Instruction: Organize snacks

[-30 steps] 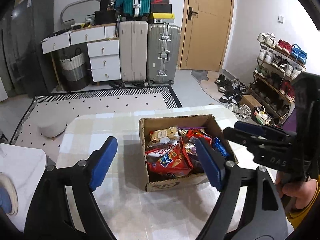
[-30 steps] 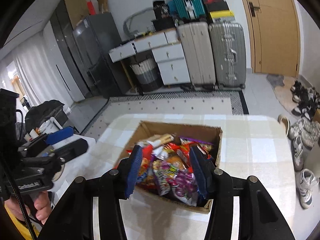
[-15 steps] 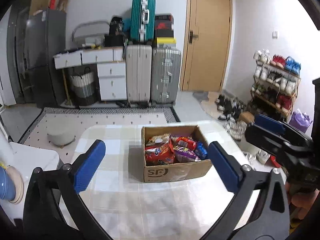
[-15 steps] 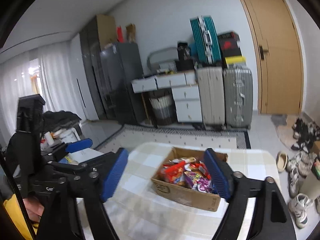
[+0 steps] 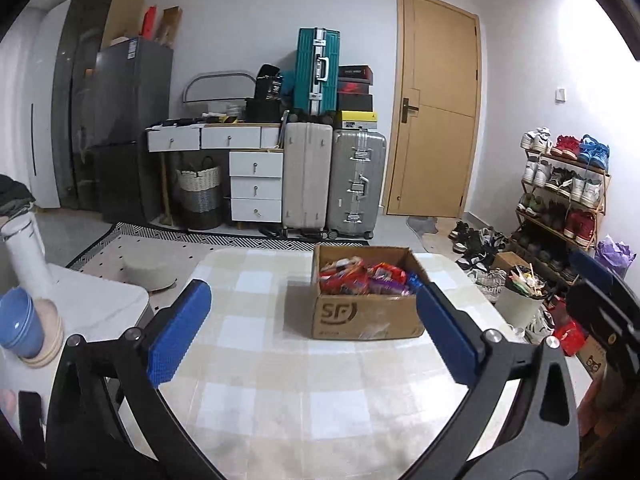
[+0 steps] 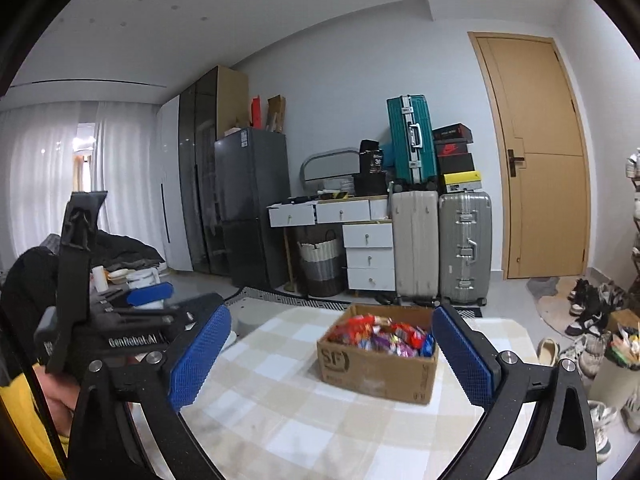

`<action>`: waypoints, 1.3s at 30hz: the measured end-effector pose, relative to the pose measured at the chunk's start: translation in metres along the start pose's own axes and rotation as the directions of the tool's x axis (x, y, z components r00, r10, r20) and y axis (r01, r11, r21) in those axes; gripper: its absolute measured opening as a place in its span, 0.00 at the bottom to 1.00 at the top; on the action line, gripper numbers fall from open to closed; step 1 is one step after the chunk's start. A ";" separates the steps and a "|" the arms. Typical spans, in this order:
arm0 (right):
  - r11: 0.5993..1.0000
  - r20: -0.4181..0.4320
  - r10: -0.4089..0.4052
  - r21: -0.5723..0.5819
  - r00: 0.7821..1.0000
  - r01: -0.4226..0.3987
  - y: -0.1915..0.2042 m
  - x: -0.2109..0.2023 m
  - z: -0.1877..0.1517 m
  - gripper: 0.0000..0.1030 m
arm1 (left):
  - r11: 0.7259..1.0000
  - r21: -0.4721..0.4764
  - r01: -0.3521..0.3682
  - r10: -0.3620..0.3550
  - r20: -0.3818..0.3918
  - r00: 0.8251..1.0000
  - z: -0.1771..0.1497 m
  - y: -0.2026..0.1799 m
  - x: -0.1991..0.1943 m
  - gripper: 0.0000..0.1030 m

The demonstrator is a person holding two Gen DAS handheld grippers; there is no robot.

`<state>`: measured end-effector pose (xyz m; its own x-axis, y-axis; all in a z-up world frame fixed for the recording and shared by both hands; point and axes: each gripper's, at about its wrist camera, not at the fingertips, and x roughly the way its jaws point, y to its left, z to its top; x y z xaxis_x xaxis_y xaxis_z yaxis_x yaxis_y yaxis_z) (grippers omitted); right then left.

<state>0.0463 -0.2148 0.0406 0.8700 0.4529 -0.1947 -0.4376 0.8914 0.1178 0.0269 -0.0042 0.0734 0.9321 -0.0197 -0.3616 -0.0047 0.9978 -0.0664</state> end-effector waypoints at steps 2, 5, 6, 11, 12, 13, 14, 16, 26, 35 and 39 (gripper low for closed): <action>1.000 0.001 -0.029 -0.003 1.000 0.029 -0.001 -0.001 -0.017 0.99 | 1.000 0.016 -0.013 0.013 -0.007 1.000 -0.018 0.003 0.001 1.00; 0.999 -0.015 -0.049 0.004 0.999 0.049 -0.005 0.004 -0.035 0.99 | 0.999 0.033 -0.030 0.030 -0.010 1.000 -0.035 0.006 0.015 1.00; 0.998 -0.017 -0.054 0.011 0.998 0.054 -0.006 0.005 -0.040 0.99 | 0.999 0.035 -0.035 0.035 -0.009 0.999 -0.040 0.006 0.016 1.00; 0.998 -0.034 -0.060 0.029 0.998 0.061 -0.014 0.014 -0.051 0.99 | 0.999 0.012 -0.044 0.045 -0.024 0.999 -0.052 0.012 0.041 1.00; 0.998 -0.036 -0.058 0.032 0.998 0.059 -0.015 0.016 -0.051 0.99 | 0.999 0.007 -0.047 0.047 -0.026 0.999 -0.053 0.014 0.046 1.00; 0.997 -0.032 -0.061 0.036 0.998 0.062 -0.016 0.016 -0.051 0.99 | 0.999 0.000 -0.051 0.051 -0.028 0.998 -0.056 0.016 0.048 1.00; 0.997 -0.028 -0.061 0.037 0.998 0.062 -0.018 0.016 -0.051 0.99 | 0.999 -0.006 -0.051 0.050 -0.032 0.998 -0.057 0.017 0.051 1.00; 0.997 -0.025 -0.062 0.044 0.998 0.064 -0.020 0.017 -0.052 0.99 | 0.999 -0.016 -0.049 0.048 -0.034 0.998 -0.058 0.019 0.059 1.00; 0.992 -0.065 -0.094 0.077 0.993 0.099 -0.036 0.033 -0.079 0.99 | 0.998 0.008 -0.065 0.066 -0.043 0.997 -0.083 0.019 0.089 1.00; 0.988 -0.063 -0.145 0.046 0.987 0.148 -0.045 0.050 -0.117 0.99 | 0.995 0.028 -0.094 0.095 -0.047 0.994 -0.129 0.021 0.134 1.00; 0.987 -0.018 -0.159 0.012 0.987 0.160 -0.041 0.048 -0.126 0.99 | 0.994 0.023 -0.103 0.104 -0.035 0.994 -0.144 0.026 0.148 1.00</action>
<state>0.0776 -0.2277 -0.0960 0.9243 0.3053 -0.2289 -0.2904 0.9520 0.0971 0.1122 0.0097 -0.1156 0.9135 0.0816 -0.3985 -0.0924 0.9957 -0.0079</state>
